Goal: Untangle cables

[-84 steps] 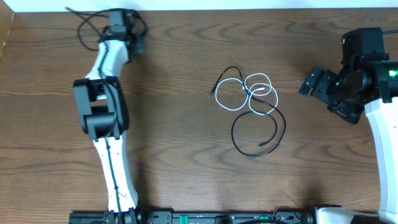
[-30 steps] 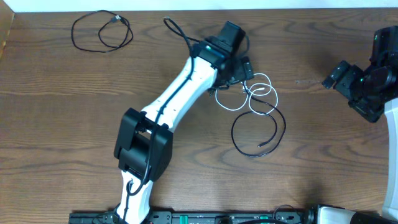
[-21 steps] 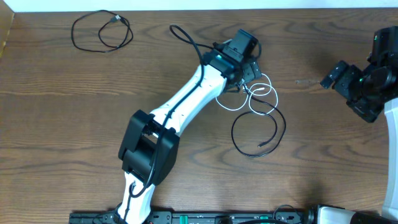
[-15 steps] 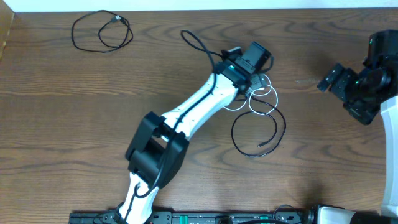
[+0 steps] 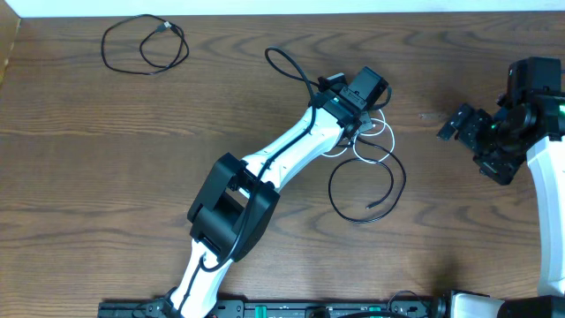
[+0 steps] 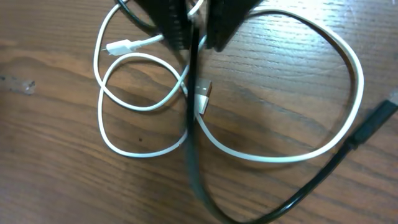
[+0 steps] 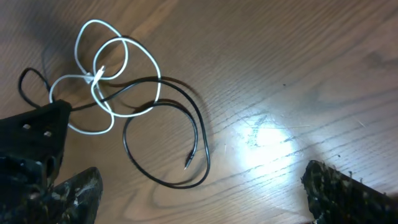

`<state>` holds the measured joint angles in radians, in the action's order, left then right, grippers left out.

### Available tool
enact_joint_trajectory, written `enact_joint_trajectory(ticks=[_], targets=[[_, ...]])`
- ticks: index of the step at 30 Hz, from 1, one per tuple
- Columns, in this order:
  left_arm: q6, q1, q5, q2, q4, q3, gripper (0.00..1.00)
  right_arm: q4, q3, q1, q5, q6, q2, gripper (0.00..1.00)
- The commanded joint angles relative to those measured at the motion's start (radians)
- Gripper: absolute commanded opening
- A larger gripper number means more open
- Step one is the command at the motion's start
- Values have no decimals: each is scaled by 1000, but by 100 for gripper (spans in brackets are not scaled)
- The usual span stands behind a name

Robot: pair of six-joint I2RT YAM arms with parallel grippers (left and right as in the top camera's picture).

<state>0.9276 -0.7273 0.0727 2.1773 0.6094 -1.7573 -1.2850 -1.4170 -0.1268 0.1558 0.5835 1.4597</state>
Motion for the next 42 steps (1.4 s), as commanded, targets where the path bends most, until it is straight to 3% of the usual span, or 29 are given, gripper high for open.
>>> enact_joint_trajectory(ticks=[1, 10, 14, 22, 24, 29, 42], targets=[[1, 9, 10, -16, 4, -8, 7, -2, 6, 4, 29, -37, -1, 99], [2, 9, -79, -218, 7, -8, 7, -5, 6, 5, 81, -76, -1, 99], [2, 9, -107, -413, -27, -8, 8, 19, 6, 25, 266, -235, -1, 99], [3, 8, -118, -630, -36, -8, 7, 73, 6, 82, 433, -322, -1, 99], [23, 8, -118, -676, -39, -8, 8, 116, 6, 101, 620, -433, -1, 99], [55, 9, -117, -718, -56, -8, 8, 194, 5, 105, 899, -541, -1, 99], [115, 39, -114, -742, -171, -8, 7, 196, 5, 186, 1029, -676, -1, 99]])
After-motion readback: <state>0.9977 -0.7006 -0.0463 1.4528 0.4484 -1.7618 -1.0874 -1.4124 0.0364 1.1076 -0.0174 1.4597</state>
